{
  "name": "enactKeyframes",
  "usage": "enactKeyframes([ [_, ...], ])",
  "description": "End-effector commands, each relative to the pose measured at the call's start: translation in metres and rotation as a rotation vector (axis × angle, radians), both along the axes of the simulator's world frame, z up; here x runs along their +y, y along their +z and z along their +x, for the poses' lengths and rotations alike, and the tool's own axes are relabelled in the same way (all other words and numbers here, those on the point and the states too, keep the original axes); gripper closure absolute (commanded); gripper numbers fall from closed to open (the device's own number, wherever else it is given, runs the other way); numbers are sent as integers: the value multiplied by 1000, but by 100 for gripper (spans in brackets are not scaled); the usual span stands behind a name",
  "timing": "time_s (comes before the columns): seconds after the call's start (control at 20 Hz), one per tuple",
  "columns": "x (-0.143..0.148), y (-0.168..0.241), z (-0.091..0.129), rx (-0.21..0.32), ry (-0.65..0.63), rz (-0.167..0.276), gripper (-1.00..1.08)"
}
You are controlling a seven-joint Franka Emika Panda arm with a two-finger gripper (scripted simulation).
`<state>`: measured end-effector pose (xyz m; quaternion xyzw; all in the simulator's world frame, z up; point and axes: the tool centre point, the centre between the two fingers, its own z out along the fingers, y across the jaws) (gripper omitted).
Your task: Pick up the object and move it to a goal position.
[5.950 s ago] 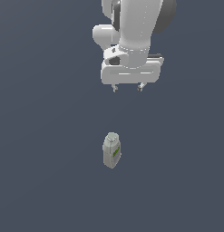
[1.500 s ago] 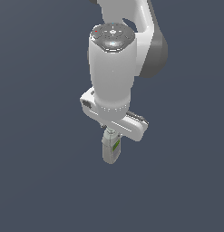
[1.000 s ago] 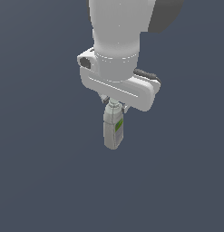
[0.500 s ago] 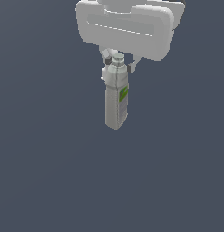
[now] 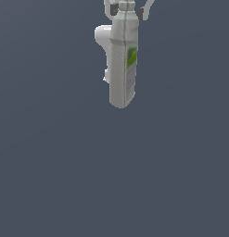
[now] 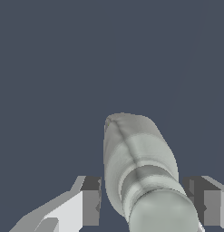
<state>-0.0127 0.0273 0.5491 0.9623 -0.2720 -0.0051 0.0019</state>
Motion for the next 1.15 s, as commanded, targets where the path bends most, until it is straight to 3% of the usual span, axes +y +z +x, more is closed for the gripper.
enactKeyframes([
  [0.0,2,25,-7,-11,0,1,108],
  [0.45,5,64,-18,-11,0,1,108],
  [1.1,7,77,-20,-11,0,1,108],
])
